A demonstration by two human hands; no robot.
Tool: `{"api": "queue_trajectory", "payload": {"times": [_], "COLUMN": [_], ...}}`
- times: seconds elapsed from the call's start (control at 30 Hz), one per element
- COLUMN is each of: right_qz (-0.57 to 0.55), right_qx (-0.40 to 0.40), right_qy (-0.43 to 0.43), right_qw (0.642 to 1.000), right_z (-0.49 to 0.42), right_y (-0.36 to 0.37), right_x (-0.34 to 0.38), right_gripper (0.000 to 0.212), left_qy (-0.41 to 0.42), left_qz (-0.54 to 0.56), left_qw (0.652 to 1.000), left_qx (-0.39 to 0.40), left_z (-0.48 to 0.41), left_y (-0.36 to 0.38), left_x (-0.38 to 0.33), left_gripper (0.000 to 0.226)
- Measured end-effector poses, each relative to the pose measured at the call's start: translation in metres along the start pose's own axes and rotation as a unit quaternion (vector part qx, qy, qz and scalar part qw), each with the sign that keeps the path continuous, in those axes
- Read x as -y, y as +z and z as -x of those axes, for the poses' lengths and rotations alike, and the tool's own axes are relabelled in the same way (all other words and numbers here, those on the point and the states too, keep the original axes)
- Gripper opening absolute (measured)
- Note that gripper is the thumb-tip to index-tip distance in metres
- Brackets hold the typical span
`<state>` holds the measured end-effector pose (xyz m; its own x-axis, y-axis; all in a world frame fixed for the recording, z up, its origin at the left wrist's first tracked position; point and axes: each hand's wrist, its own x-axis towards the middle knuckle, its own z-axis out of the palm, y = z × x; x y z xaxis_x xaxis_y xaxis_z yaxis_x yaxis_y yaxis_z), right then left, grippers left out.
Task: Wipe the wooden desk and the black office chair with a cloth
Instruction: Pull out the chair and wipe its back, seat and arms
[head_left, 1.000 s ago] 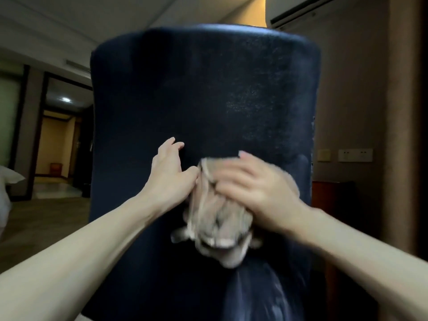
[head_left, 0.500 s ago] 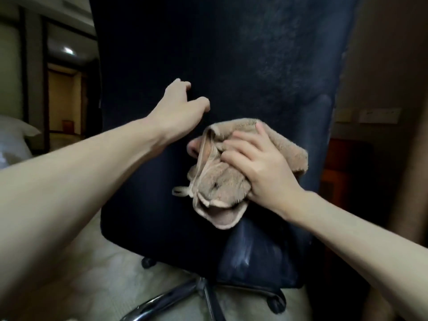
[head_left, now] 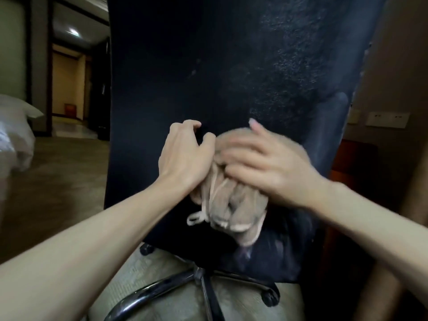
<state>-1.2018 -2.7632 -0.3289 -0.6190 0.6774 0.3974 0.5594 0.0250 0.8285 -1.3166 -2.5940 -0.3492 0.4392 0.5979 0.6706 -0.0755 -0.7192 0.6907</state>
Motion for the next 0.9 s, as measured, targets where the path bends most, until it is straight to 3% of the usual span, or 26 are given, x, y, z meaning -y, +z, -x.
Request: {"api": "queue_trajectory", "payload": {"times": [0.17, 0.3, 0.47, 0.6, 0.73, 0.9], "right_qz": [0.088, -0.012, -0.099, -0.151, -0.22, -0.228], "right_qx": [-0.031, -0.011, 0.022, 0.052, 0.132, 0.142], "right_qy": [0.072, 0.194, 0.188, 0.19, 0.123, 0.088], "right_qw": [0.993, 0.981, 0.977, 0.969, 0.959, 0.959], "right_z": [-0.007, 0.01, 0.032, 0.054, 0.077, 0.077], "right_y": [-0.011, 0.006, 0.027, 0.05, 0.072, 0.066], "right_x": [-0.037, -0.013, 0.028, 0.087, 0.15, 0.148], "right_gripper": [0.021, 0.018, 0.022, 0.022, 0.02, 0.023], "left_qy": [-0.043, -0.056, -0.096, -0.084, -0.066, -0.037], "left_qz": [0.093, 0.108, 0.106, 0.12, 0.118, 0.065], "left_qw": [0.995, 0.992, 0.99, 0.989, 0.99, 0.994], "left_qx": [-0.001, 0.019, 0.012, 0.035, 0.045, 0.081], "left_z": [-0.011, -0.02, -0.034, -0.028, -0.02, 0.006], "left_y": [-0.008, -0.011, -0.014, -0.013, -0.015, -0.002], "left_x": [0.0, 0.008, 0.005, 0.007, 0.013, 0.038], "left_gripper": [0.059, 0.051, 0.088, 0.073, 0.06, 0.044]}}
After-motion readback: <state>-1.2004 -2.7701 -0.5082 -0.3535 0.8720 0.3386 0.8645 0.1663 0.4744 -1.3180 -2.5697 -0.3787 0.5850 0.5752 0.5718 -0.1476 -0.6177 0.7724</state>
